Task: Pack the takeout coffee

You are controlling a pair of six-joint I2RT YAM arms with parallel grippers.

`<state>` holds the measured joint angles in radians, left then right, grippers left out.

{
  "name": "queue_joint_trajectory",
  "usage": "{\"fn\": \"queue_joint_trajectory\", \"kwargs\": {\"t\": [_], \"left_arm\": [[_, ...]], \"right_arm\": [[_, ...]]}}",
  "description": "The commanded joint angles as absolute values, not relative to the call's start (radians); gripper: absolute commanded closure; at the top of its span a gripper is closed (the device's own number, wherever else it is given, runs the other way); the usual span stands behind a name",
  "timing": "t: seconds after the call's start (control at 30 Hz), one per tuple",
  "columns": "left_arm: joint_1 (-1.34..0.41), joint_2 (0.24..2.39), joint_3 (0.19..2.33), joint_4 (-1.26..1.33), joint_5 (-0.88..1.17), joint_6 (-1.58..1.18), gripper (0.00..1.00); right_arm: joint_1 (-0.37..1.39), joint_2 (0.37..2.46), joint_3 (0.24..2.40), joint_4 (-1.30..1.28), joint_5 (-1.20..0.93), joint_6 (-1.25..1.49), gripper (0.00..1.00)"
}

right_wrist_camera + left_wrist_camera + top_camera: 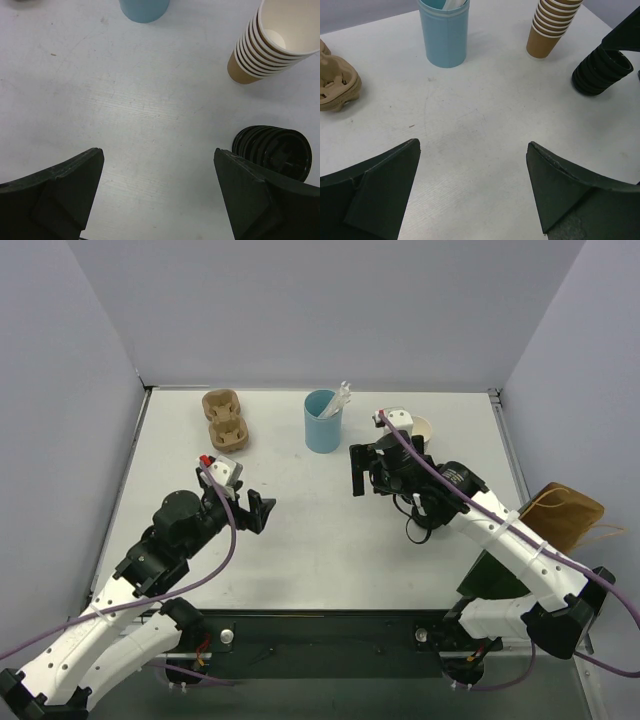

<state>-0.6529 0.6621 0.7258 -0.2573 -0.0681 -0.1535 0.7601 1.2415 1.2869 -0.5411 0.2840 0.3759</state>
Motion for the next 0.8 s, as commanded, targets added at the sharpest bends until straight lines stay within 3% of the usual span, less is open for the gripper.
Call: {"fn": "queue_joint_trajectory", "kwargs": {"t": [0.0, 0.17, 0.3, 0.43, 0.53, 0.63, 0.77], "left_arm": [[-0.657, 0.646, 0.730, -0.209, -0.080, -0.149, 0.03], [-0.658, 0.638, 0.730, -0.212, -0.080, -0.146, 0.03], [-0.658, 0.632, 0.726, -0.209, -0.078, -0.144, 0.03], [-0.661, 0.634, 0.724, -0.209, -0.077, -0.141, 0.03], [-0.666, 0.638, 0.727, -0.213, -0.074, -0.137, 0.03], [-0.666, 0.640, 0.730, -0.215, -0.077, -0.129, 0.03], [-0.666, 0.635, 0.733, -0.221, -0.078, -0.124, 0.03]], "right_arm": [[0.785, 1.267, 1.324, -0.509, 0.350, 0.330, 0.01], [0.782, 1.366, 1.380, -0.523, 0.489, 0.224, 0.03], [0.686, 1.471, 1.503, -0.523, 0.460, 0.147, 0.06], [0.589, 1.589, 1.658, -0.517, 0.379, 0.080, 0.18], [0.505, 1.683, 1.716, -0.522, 0.280, 0.060, 0.42], [0.447, 1.744, 1.775, -0.528, 0.242, 0.052, 0.54], [0.396, 1.808, 1.831, -0.548, 0.216, 0.023, 0.60]]}}
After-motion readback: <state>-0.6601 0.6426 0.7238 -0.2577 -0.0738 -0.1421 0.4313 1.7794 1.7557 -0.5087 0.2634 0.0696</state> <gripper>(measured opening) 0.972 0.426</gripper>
